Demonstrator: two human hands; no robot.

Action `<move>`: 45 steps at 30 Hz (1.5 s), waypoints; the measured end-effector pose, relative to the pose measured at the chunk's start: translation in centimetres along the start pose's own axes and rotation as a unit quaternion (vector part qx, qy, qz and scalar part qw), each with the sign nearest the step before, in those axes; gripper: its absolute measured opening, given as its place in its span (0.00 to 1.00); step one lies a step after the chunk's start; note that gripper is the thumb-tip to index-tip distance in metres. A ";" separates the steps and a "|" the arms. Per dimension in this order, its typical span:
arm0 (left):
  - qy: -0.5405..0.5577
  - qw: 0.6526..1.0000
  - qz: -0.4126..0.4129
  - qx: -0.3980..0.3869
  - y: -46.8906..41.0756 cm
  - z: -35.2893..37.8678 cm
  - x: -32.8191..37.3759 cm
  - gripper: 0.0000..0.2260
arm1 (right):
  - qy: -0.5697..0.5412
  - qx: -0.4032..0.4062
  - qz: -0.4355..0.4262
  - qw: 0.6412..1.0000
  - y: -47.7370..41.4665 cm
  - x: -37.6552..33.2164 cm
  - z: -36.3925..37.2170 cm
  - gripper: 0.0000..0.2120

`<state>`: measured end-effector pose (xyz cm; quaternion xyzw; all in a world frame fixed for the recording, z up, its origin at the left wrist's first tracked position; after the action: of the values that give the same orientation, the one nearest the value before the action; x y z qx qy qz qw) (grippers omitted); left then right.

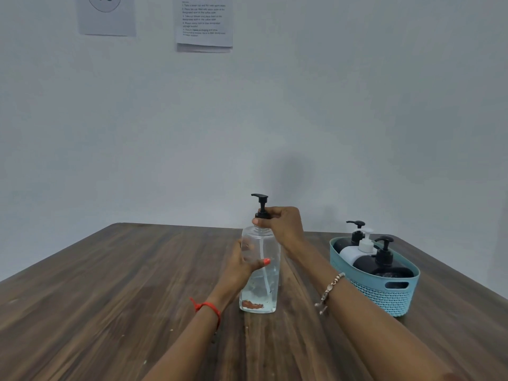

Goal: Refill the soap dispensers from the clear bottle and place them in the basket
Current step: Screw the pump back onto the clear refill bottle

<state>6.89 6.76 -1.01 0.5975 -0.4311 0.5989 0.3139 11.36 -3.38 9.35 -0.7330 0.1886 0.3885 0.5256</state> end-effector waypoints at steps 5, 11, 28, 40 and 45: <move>-0.002 1.000 0.003 0.014 0.1 -0.1 -0.1 0.25 | 0.063 0.099 -0.036 0.992 1.2 -0.9 0.4 0.05; -0.038 0.999 0.005 0.010 0.2 -0.3 0.1 0.30 | 0.143 0.117 -0.045 0.982 1.3 -1.0 1.4 0.06; -0.005 0.998 0.014 -0.063 0.7 0.3 0.1 0.27 | 0.061 0.009 -0.045 0.997 2.5 -0.3 -1.2 0.23; -0.016 0.997 0.017 -0.077 -0.1 0.3 -0.4 0.30 | 0.006 -0.050 -0.085 0.995 -0.5 -2.4 0.4 0.11; -0.008 0.996 0.023 -0.080 -0.3 0.2 -0.5 0.31 | -0.023 -0.069 -0.058 0.996 -0.2 -1.0 0.2 0.11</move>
<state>7.29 6.76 -1.50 0.5655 -0.4937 0.5644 0.3434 10.78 -3.24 10.17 -0.7681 0.1067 0.3859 0.4997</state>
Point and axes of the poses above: each hand's wrist, its own y-axis away from the middle knuckle, its own z-axis out of the palm, x = y × z, the point moved 9 cm from there along -y, towards the middle knuckle, and after that the axes turned 11 degrees about -z, right-handed, at the moved point
